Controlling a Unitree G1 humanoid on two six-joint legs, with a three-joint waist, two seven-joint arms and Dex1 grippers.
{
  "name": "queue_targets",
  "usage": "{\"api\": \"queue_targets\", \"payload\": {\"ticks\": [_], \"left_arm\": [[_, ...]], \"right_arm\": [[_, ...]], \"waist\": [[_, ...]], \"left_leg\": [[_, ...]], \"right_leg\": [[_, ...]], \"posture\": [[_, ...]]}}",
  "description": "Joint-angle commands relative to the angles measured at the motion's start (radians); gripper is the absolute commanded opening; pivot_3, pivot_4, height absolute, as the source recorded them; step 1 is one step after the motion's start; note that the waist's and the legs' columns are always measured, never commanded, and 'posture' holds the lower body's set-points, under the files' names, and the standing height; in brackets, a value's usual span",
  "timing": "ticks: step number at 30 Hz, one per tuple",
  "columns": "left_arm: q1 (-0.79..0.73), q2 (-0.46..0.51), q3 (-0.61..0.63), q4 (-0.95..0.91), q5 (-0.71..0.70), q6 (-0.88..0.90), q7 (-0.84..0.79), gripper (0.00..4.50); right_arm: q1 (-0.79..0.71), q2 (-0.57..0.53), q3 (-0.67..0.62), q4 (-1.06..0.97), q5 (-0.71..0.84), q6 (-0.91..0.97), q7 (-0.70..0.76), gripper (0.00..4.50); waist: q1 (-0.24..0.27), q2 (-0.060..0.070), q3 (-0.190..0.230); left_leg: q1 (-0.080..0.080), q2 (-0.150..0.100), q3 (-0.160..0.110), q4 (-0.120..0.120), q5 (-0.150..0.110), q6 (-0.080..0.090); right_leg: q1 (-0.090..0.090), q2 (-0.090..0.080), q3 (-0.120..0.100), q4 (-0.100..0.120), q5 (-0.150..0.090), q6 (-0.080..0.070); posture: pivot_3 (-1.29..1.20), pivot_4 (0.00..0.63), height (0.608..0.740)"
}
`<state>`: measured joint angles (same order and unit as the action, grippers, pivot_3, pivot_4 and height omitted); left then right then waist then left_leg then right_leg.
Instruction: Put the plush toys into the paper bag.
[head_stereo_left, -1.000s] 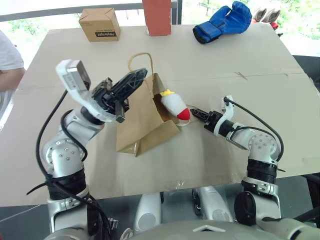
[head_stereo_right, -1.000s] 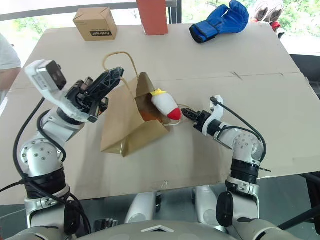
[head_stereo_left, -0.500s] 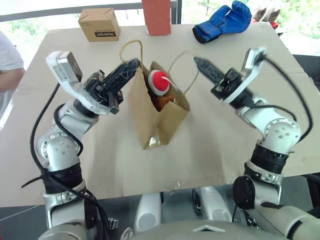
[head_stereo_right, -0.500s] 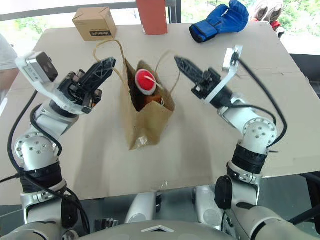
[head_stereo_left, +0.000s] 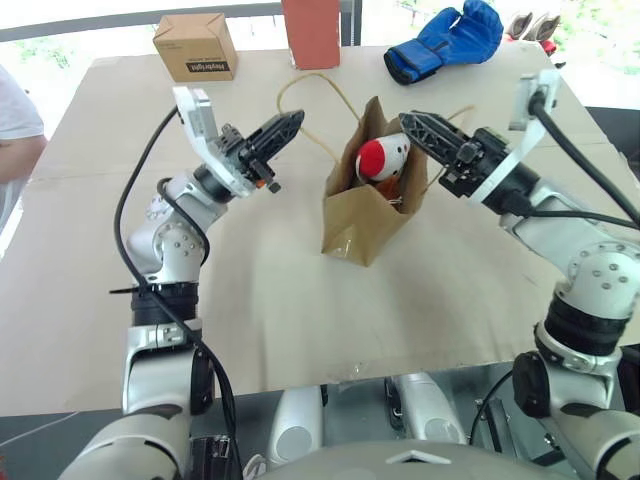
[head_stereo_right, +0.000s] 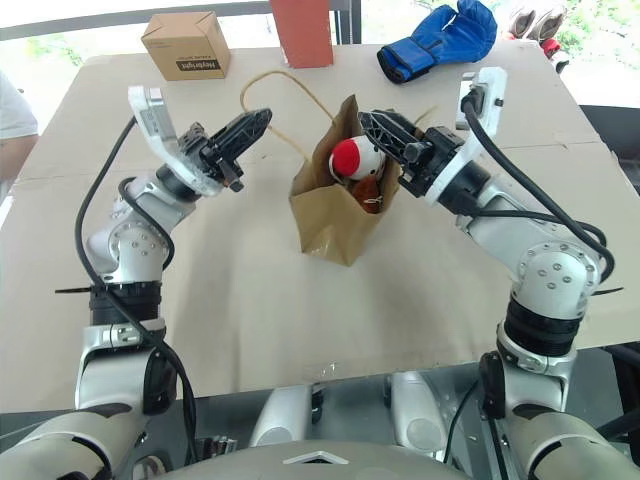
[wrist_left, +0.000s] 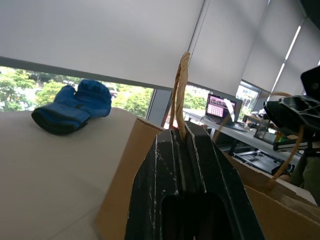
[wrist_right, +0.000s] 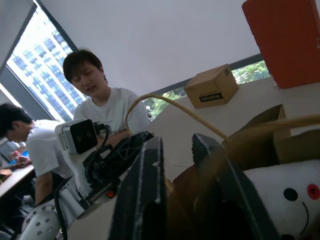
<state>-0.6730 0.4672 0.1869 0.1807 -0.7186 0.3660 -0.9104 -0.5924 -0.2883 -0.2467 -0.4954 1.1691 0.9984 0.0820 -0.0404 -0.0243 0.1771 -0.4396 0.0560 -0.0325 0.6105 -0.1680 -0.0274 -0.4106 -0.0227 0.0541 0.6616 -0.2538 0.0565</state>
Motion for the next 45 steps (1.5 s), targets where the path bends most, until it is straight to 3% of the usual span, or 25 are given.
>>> {"api": "queue_targets", "payload": {"ticks": [1, 2, 4, 5, 8, 9, 12, 14, 17, 21, 25, 38, 42, 45], "left_arm": [[-0.062, 0.050, -0.026, 0.105, 0.069, -0.035, -0.107, 0.00], [-0.087, 0.058, -0.023, 0.140, 0.077, -0.043, -0.127, 0.00], [-0.125, 0.083, -0.018, 0.195, 0.087, -0.049, -0.183, 0.00], [-0.138, 0.093, -0.019, 0.215, 0.096, -0.057, -0.209, 0.67], [-0.155, 0.141, -0.012, 0.252, 0.101, -0.028, -0.272, 1.71], [-0.148, 0.161, -0.008, 0.242, 0.087, 0.005, -0.292, 2.35], [-0.080, 0.215, 0.013, 0.144, 0.028, 0.123, -0.323, 3.68], [-0.010, 0.244, 0.030, 0.052, -0.021, 0.214, -0.327, 4.50], [0.130, 0.254, 0.049, -0.102, -0.059, 0.300, -0.265, 4.50], [0.273, 0.151, -0.017, -0.314, 0.009, 0.280, -0.069, 4.50], [0.333, 0.048, -0.066, -0.462, 0.031, 0.263, 0.056, 4.50], [0.344, -0.157, -0.186, -0.546, 0.206, 0.195, 0.389, 4.50], [0.309, -0.204, -0.197, -0.473, 0.257, 0.157, 0.435, 3.47], [0.287, -0.200, -0.198, -0.426, 0.276, 0.119, 0.414, 1.90]], "right_arm": [[0.036, -0.110, 0.001, -0.134, 0.090, 0.031, 0.013, 2.77], [0.048, -0.153, -0.014, -0.154, 0.125, 0.038, 0.013, 3.18], [0.078, -0.244, -0.055, -0.180, 0.203, 0.045, 0.010, 3.18], [0.091, -0.284, -0.068, -0.186, 0.236, 0.043, 0.007, 3.23], [0.167, -0.457, -0.125, -0.217, 0.275, 0.061, 0.049, 3.23], [0.200, -0.509, -0.135, -0.228, 0.257, 0.064, 0.074, 3.23], [0.274, -0.582, -0.098, -0.232, 0.147, 0.037, 0.137, 2.43], [0.291, -0.595, -0.025, -0.236, 0.043, 0.002, 0.176, 1.35], [0.230, -0.534, 0.236, -0.158, -0.243, -0.104, 0.205, 0.05], [0.095, -0.339, 0.455, 0.012, -0.468, -0.239, 0.236, 0.05], [0.032, -0.185, 0.518, 0.107, -0.524, -0.292, 0.304, 0.05], [0.062, -0.053, 0.546, 0.225, -0.676, -0.343, 0.410, 0.05], [0.136, -0.087, 0.509, 0.130, -0.664, -0.316, 0.419, 0.00], [0.206, -0.118, 0.479, 0.027, -0.652, -0.300, 0.417, 0.00]], "waist": [[0.000, 0.000, 0.000], [-0.001, 0.000, 0.000], [0.001, 0.000, 0.000], [0.001, -0.001, 0.000], [0.003, -0.001, 0.000], [0.003, -0.001, 0.000], [-0.003, -0.002, 0.000], [-0.006, -0.002, 0.000], [-0.007, -0.001, 0.000], [0.001, -0.001, 0.001], [0.015, -0.002, 0.001], [0.026, -0.002, 0.000], [0.029, -0.002, 0.000], [0.026, -0.002, 0.000]], "left_leg": [[0.000, 0.000, 0.000, 0.000, 0.000, 0.000], [0.000, 0.000, 0.000, 0.000, 0.000, 0.000], [0.000, 0.000, 0.000, -0.001, 0.000, 0.000], [-0.001, 0.000, 0.000, 0.000, 0.000, 0.000], [-0.002, 0.000, 0.000, 0.001, 0.000, 0.000], [-0.002, 0.000, 0.000, 0.001, 0.000, 0.000], [-0.003, 0.000, 0.000, 0.001, 0.000, 0.000], [-0.002, 0.000, 0.000, 0.001, 0.000, 0.000], [-0.001, 0.001, 0.001, 0.001, 0.000, 0.000], [0.001, 0.001, 0.002, 0.002, 0.000, 0.000], [-0.003, 0.000, 0.001, 0.005, 0.000, 0.000], [-0.006, 0.000, -0.002, 0.007, 0.000, 0.000], [-0.006, -0.001, -0.002, 0.008, 0.000, 0.000], [-0.006, -0.001, -0.002, 0.008, 0.000, 0.000]], "right_leg": [[0.000, 0.000, 0.000, 0.000, 0.000, 0.000], [0.000, 0.000, 0.000, -0.001, 0.000, 0.000], [0.000, 0.000, 0.000, -0.001, 0.000, 0.000], [0.000, 0.000, 0.000, -0.001, 0.000, 0.000], [-0.001, -0.001, 0.000, -0.002, -0.001, -0.001], [0.000, -0.001, 0.000, -0.002, -0.001, -0.001], [0.000, -0.001, 0.000, -0.003, -0.001, -0.001], [0.000, -0.001, 0.000, -0.002, -0.001, 0.000], [-0.001, -0.001, 0.001, -0.001, -0.003, 0.002], [0.000, -0.001, 0.002, 0.000, -0.004, 0.000], [-0.001, 0.000, 0.003, -0.001, -0.001, 0.002], [-0.001, 0.001, 0.002, 0.000, 0.000, 0.000], [-0.001, 0.002, 0.002, 0.000, 0.000, 0.000], [-0.001, 0.002, 0.002, 0.000, 0.000, 0.000]], "posture": [[0.00, 0.150, 0.740], [0.00, 0.150, 0.740], [0.00, 0.150, 0.740], [0.00, 0.150, 0.740], [0.00, 0.150, 0.740], [0.00, 0.150, 0.740], [0.00, 0.150, 0.740], [0.00, 0.150, 0.740], [0.00, 0.150, 0.740], [0.00, 0.150, 0.740], [0.00, 0.150, 0.740], [0.00, 0.150, 0.740], [0.00, 0.150, 0.740], [0.00, 0.150, 0.740]]}}
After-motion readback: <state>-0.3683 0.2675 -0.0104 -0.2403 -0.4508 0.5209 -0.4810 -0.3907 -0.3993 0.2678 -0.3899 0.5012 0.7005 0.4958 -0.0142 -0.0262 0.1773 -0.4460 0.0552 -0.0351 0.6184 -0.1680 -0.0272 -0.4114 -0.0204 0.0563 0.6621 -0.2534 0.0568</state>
